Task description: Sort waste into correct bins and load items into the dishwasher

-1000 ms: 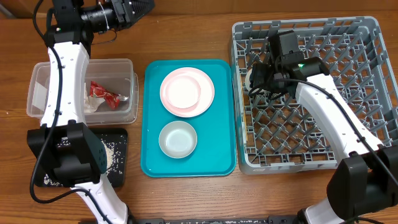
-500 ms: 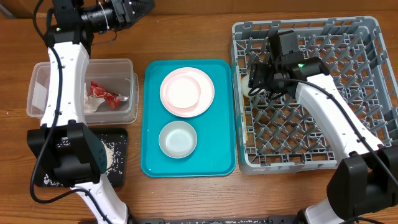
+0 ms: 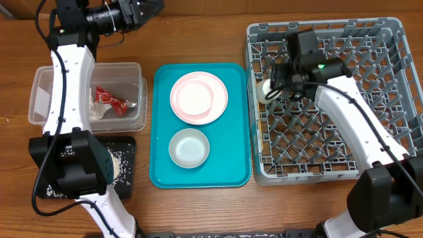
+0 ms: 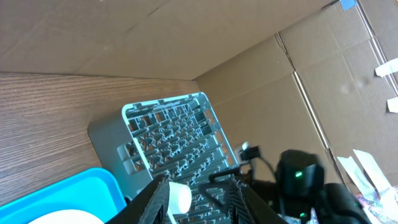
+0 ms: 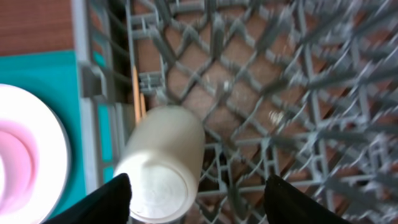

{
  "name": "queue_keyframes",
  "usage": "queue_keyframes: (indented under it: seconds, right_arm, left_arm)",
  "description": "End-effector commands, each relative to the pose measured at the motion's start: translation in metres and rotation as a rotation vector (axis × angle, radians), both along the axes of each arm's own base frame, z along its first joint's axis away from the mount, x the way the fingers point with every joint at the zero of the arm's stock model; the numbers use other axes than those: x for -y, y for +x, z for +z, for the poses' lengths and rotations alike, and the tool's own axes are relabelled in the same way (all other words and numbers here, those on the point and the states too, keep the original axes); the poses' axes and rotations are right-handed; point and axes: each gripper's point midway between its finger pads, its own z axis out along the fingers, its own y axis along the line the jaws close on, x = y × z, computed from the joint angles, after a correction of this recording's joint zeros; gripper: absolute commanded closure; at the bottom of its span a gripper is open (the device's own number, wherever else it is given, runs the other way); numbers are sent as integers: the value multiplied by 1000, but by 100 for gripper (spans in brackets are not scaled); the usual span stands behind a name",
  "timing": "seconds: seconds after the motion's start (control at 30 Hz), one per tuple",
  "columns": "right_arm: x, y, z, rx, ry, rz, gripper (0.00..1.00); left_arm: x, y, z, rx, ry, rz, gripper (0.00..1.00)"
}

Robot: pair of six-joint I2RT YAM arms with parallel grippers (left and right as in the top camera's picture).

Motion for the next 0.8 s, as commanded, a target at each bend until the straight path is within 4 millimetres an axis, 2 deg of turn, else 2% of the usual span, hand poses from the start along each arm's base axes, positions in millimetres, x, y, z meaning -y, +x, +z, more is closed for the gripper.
queue_keyframes:
  seconds: [0.0, 0.07, 0.17, 0.23, 0.37, 0.57, 0.77]
  right_arm:
    - [-7, 25, 55, 143, 3, 43, 36]
    - [-18, 28, 68, 168, 45, 70, 41]
    - [-36, 25, 71, 157, 117, 125, 62]
    - [-44, 18, 65, 121, 148, 154, 77]
    - [-50, 2, 43, 20, 158, 147, 93]
    - [-45, -20, 2, -149, 121, 138, 96]
    - [-44, -21, -7, -179, 114, 136, 96]
  left_arm:
    - [-1, 2, 3, 24, 2, -11, 66]
    - [-1, 2, 3, 24, 2, -11, 67]
    - [-1, 2, 3, 24, 2, -11, 67]
    - [-1, 2, 3, 23, 2, -11, 67]
    - [-1, 2, 3, 24, 2, -10, 67]
    - [-1, 2, 3, 24, 3, -9, 66]
    - [-1, 2, 2, 23, 4, -7, 66]
